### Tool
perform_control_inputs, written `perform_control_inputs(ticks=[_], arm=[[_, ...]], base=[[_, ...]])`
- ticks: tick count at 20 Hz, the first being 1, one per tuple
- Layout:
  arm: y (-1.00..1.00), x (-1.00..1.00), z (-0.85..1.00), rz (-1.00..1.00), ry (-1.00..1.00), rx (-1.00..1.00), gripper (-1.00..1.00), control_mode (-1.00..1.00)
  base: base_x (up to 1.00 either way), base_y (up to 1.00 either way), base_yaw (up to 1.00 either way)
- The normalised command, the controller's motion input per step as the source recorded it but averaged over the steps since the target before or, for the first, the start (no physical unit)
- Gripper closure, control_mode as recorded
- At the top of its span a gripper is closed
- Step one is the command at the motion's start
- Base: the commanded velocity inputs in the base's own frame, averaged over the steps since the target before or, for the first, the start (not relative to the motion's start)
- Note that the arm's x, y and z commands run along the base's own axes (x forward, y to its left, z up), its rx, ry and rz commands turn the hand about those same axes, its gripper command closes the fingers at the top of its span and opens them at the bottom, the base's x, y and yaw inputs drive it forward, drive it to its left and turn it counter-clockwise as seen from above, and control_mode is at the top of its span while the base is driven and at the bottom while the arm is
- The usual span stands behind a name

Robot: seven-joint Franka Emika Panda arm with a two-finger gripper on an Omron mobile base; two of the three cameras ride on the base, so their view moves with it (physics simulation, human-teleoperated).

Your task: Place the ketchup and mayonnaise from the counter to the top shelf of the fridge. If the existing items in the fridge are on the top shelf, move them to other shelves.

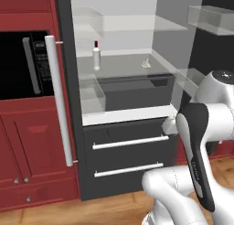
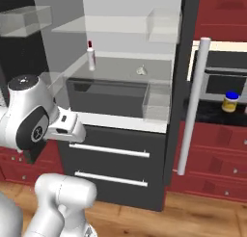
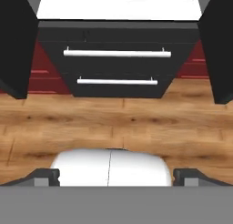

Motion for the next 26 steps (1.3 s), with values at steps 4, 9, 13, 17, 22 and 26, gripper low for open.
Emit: perform_control_inputs(ticks=[4, 9, 13, 17, 22, 26], arm=[[0.0, 0.0, 0.0, 0.0, 0.0, 0.0, -1.0, 1.0], [0.0, 0.0, 0.0, 0.0, 0.0, 0.0, -1.0, 1.0], [0.0, 0.0, 0.0, 0.0, 0.0, 0.0, -1.0, 1.0], [0.0, 0.0, 0.0, 0.0, 0.0, 0.0, -1.0, 1.0], [0.0, 0.0, 0.0, 0.0, 0.0, 0.0, -1.0, 1.0], [0.0, 0.0, 0.0, 0.0, 0.0, 0.0, -1.0, 1.0]], base=[[-0.95, -0.1, -0.09], [-0.39, -0.7, -0.42], [0.01, -1.0, -0.38], [0.23, -1.0, -0.31], [0.71, -1.0, -0.11], [1.0, -0.9, 0.06]])
